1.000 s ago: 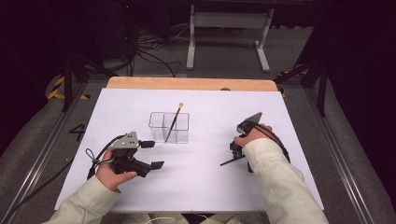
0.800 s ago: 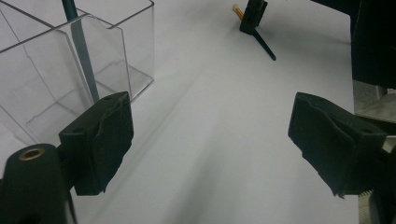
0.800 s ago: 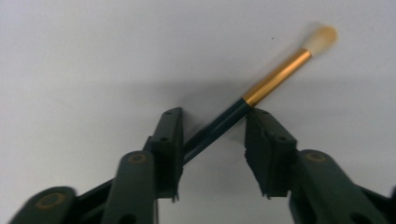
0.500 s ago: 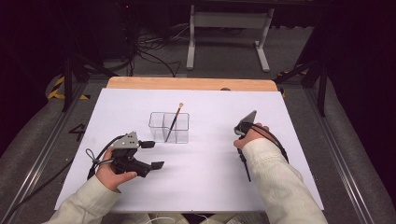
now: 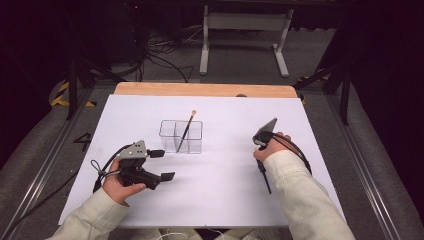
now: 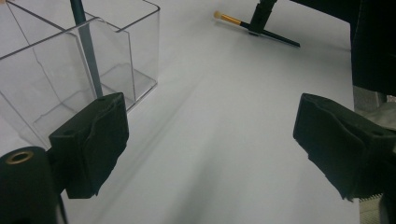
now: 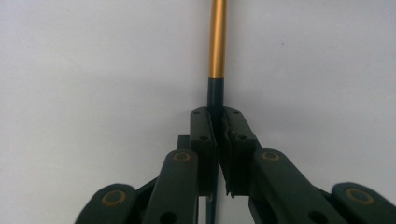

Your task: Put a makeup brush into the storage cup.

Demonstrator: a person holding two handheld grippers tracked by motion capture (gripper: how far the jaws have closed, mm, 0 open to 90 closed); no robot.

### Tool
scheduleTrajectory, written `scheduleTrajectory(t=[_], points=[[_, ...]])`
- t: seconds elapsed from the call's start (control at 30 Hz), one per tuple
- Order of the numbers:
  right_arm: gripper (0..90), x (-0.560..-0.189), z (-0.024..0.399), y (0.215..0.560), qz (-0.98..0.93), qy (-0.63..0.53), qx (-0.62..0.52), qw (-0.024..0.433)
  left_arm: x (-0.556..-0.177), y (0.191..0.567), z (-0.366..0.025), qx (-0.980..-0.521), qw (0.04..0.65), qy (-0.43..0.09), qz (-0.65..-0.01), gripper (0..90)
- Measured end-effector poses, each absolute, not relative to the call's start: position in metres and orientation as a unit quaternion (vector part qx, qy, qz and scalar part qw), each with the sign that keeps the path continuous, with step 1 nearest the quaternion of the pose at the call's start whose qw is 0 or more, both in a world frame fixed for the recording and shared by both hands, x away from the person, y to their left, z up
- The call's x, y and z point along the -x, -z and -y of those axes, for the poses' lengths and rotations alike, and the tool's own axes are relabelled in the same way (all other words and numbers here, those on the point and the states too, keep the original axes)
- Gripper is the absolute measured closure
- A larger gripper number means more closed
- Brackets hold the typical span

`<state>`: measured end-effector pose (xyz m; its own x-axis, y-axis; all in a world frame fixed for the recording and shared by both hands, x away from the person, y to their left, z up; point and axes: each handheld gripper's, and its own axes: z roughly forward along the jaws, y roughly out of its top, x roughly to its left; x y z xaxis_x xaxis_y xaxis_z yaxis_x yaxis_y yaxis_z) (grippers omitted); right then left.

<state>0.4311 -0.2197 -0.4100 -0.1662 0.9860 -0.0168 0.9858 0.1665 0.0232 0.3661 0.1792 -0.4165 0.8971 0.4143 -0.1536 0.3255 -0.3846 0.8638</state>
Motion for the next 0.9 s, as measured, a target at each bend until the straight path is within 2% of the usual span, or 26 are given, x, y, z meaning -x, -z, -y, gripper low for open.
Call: scheduleTrajectory(t=[0.3,0.5,0.9], points=[[84.4,-0.424,0.229,0.392,-0.772,-0.048,-0.632,0.043,-0.364,0.416,-0.186,-0.820,0.517,-0.053,-0.239,3.7],[84.4,-0.417,0.233,0.376,-0.787,-0.093,-0.606,0.063,-0.363,0.418,-0.195,-0.808,0.534,-0.046,-0.245,1.9],[84.3,-0.406,0.241,0.355,-0.808,-0.189,-0.548,0.104,-0.362,0.420,-0.196,-0.816,0.525,-0.049,-0.236,1.6]])
